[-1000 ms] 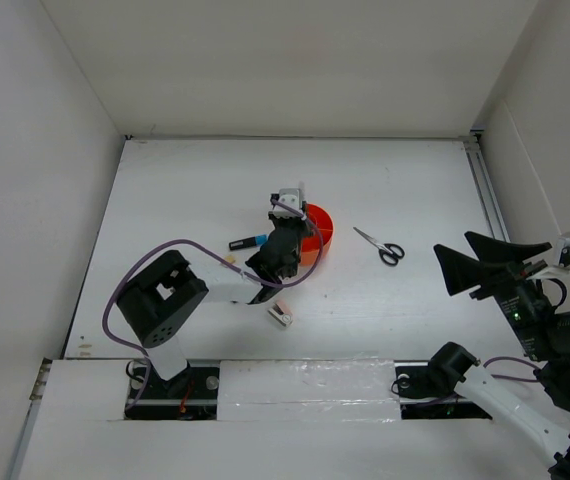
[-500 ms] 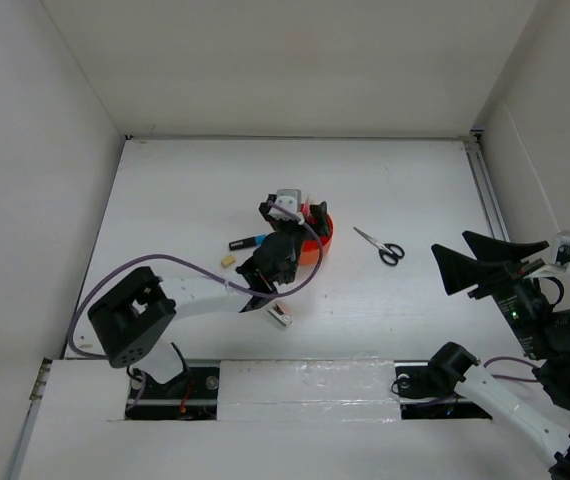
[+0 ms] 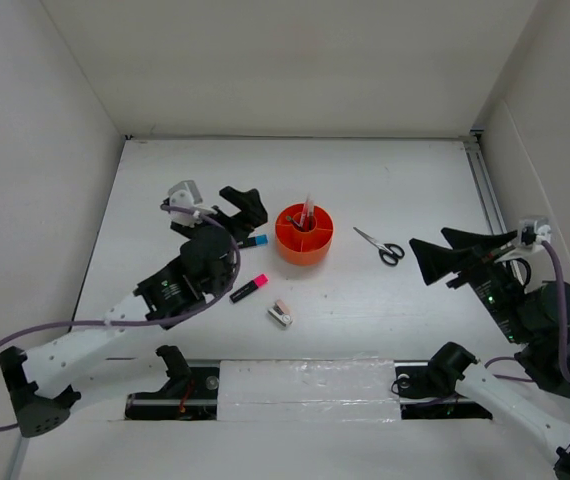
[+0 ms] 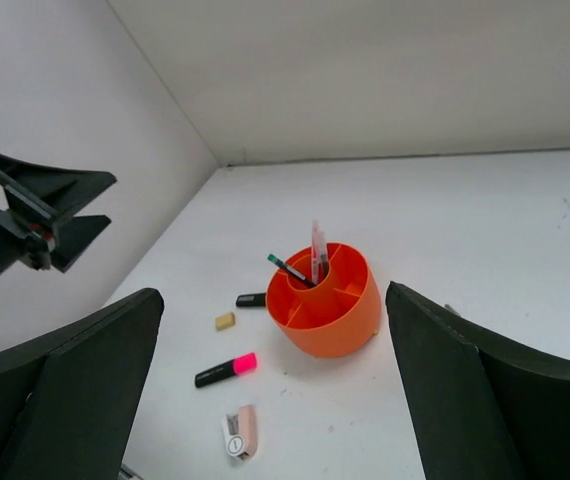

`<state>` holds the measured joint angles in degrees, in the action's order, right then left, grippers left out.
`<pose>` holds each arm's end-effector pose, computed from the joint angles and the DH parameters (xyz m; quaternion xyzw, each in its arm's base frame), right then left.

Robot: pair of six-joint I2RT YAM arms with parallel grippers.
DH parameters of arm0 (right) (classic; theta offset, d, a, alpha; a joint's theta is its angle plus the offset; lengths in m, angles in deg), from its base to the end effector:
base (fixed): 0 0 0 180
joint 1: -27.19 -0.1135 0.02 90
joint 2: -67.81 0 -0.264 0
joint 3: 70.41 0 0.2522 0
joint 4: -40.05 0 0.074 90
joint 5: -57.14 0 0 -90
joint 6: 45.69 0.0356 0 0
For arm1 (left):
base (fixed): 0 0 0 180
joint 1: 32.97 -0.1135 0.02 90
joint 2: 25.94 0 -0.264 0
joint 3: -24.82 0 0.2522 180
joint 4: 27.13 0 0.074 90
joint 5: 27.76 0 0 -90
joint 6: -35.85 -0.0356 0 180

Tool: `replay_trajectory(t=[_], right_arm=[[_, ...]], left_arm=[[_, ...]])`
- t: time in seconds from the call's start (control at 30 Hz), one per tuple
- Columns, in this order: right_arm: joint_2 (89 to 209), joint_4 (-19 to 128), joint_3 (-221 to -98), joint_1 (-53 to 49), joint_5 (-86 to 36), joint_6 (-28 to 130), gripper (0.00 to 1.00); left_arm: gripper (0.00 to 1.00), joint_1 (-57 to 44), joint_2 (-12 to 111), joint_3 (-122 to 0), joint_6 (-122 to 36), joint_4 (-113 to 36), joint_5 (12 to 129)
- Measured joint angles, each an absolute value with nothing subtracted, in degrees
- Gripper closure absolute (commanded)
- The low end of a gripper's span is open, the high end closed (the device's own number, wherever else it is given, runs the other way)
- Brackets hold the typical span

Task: Sort the stationery into containers
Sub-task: Pick up the stationery from the center of the board.

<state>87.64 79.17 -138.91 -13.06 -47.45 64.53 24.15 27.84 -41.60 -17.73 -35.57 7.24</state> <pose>0.0403 0.0223 0.4104 -0.0159 0.6477 0.3105 0.6956 0.1354 -0.1557 0.3886 -0.2243 0.6548 -0.2581 0.6741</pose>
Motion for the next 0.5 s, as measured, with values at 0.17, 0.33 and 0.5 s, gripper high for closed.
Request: replay_trajectory(t=[0.17,0.33,0.5], right_arm=[[88.04,77.86,-132.64,-13.36,-45.81,67.09,0.01],[90.11,77.66,-130.11,-13.73,-45.26,68.8,0.01],[92.6,75.52,-129.54,-13.76,-44.28,69.8,0.01]], left_arm=[[0.01,23.17,18.59,-41.58,-6.95,-56.2,6.8],[0.01,23.17,14.9,-41.19,-0.68,-68.68,9.34],[0.01,23.17,21.33,-38.81,4.72,-74.15,12.77]])
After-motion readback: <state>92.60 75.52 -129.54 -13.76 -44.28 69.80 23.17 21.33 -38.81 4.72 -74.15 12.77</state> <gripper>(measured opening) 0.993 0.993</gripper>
